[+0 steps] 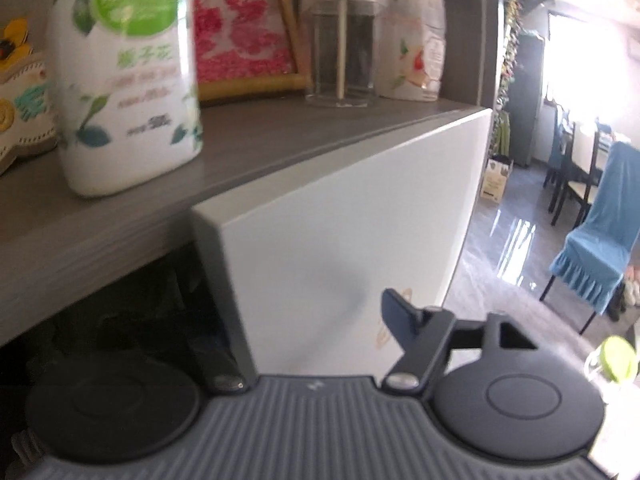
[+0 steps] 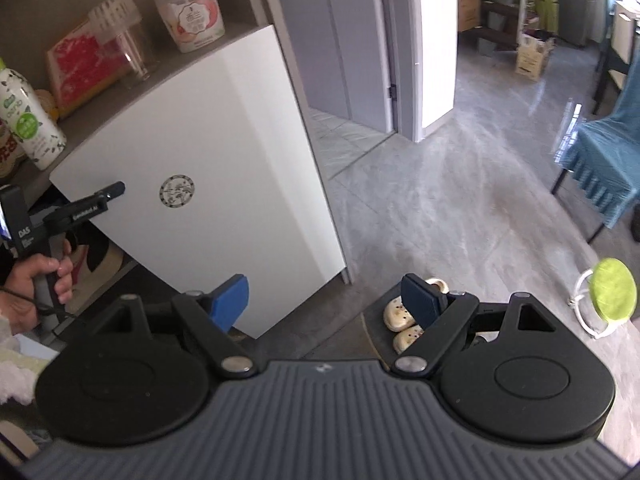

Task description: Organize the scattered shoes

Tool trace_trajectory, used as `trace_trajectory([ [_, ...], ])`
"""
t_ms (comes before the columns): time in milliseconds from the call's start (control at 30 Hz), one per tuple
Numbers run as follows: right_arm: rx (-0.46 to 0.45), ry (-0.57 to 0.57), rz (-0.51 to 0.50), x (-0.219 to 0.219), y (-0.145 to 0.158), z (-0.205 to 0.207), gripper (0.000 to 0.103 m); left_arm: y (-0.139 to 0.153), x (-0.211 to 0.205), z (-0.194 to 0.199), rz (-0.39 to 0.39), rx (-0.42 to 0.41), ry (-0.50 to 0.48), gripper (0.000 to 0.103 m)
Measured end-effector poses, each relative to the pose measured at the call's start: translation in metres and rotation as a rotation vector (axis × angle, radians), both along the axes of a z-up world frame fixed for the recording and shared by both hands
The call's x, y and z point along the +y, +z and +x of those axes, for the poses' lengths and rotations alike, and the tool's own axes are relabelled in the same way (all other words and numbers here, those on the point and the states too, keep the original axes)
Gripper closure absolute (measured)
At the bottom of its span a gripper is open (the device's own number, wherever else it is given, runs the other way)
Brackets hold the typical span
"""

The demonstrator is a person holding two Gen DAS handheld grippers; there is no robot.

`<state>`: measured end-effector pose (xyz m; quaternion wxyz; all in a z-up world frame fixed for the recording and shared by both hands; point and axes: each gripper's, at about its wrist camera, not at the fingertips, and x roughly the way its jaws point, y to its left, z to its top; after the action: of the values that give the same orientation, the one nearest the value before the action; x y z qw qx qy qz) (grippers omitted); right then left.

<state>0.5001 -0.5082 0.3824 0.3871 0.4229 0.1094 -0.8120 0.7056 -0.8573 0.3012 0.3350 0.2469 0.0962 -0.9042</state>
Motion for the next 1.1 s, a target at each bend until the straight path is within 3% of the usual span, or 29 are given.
trace_trajectory([
  [233, -0.012, -0.096, 0.017, 0.03, -0.006, 0.012, 0.018, 0.005, -0.002, 0.004, -0.004, -0.034, -0.07, 0.048],
  [433, -0.037, -0.102, -0.005, 0.033, -0.015, 0.0, 0.018, 0.018, 0.019, 0.003, -0.064, -0.103, -0.121, 0.054],
  [833, -0.057, 0.024, -0.101, 0.047, -0.028, -0.061, 0.018, 0.044, 0.112, -0.006, -0.137, -0.172, -0.083, 0.061],
  [1100, -0.099, 0.037, -0.196, 0.082, -0.037, -0.114, 0.018, 0.057, 0.184, -0.028, -0.123, -0.172, -0.055, 0.071],
])
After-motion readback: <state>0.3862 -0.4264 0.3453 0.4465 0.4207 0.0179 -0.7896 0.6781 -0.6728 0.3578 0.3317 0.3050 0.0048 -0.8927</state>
